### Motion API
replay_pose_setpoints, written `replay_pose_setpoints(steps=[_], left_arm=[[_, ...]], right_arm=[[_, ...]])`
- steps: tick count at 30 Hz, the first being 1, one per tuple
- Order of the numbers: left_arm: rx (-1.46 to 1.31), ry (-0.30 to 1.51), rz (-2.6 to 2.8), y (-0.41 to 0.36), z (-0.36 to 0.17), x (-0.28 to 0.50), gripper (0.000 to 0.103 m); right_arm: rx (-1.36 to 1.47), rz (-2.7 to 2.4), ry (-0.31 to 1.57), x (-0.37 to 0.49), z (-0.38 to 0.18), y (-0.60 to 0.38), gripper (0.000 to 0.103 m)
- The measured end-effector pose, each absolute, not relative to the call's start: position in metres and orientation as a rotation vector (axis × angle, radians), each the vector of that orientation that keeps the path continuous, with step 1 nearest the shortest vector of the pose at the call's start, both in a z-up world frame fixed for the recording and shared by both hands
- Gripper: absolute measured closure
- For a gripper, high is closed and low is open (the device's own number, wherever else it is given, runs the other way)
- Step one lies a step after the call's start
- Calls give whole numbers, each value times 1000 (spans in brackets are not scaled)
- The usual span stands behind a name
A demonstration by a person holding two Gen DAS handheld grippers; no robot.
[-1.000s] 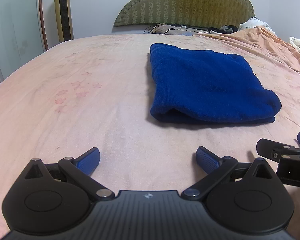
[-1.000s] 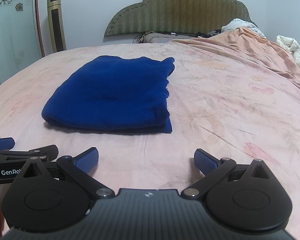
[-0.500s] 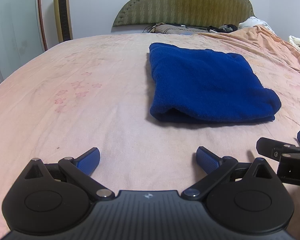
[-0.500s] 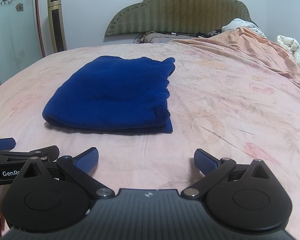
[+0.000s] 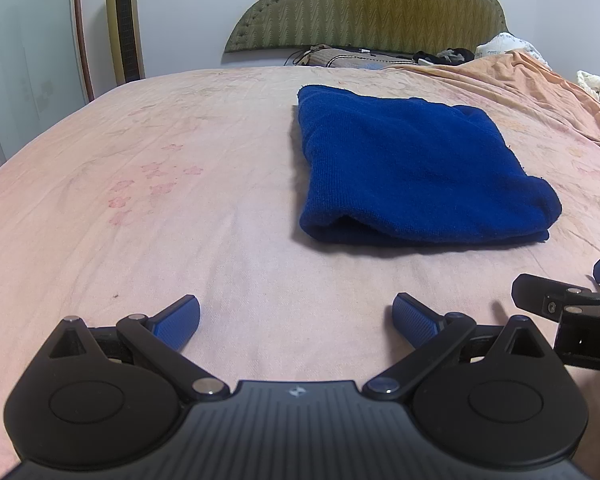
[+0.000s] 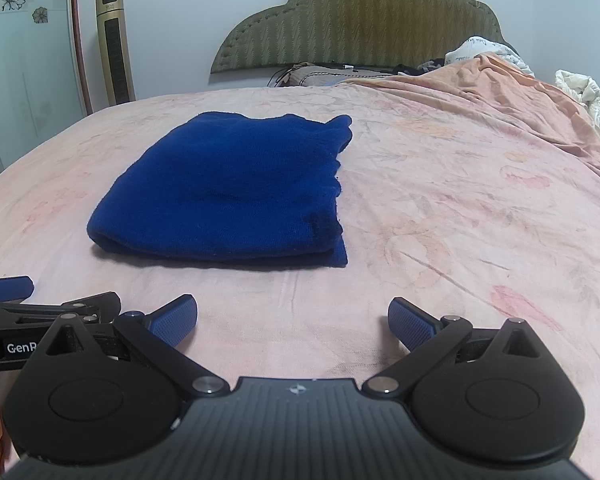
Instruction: Fold small clothes
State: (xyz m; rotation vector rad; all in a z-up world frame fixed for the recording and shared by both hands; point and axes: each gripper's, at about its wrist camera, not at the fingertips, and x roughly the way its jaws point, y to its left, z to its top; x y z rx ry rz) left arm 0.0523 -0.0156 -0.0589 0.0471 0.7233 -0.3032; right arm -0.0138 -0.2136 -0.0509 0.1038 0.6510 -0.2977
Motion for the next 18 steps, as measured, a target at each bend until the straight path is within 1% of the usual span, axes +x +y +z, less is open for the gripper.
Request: replay_pose_setpoints(steps=[18], left_arm=[[69, 705, -306, -9, -49, 47, 0]], right_arm=[[97, -254, 654, -10, -44, -210, 0]])
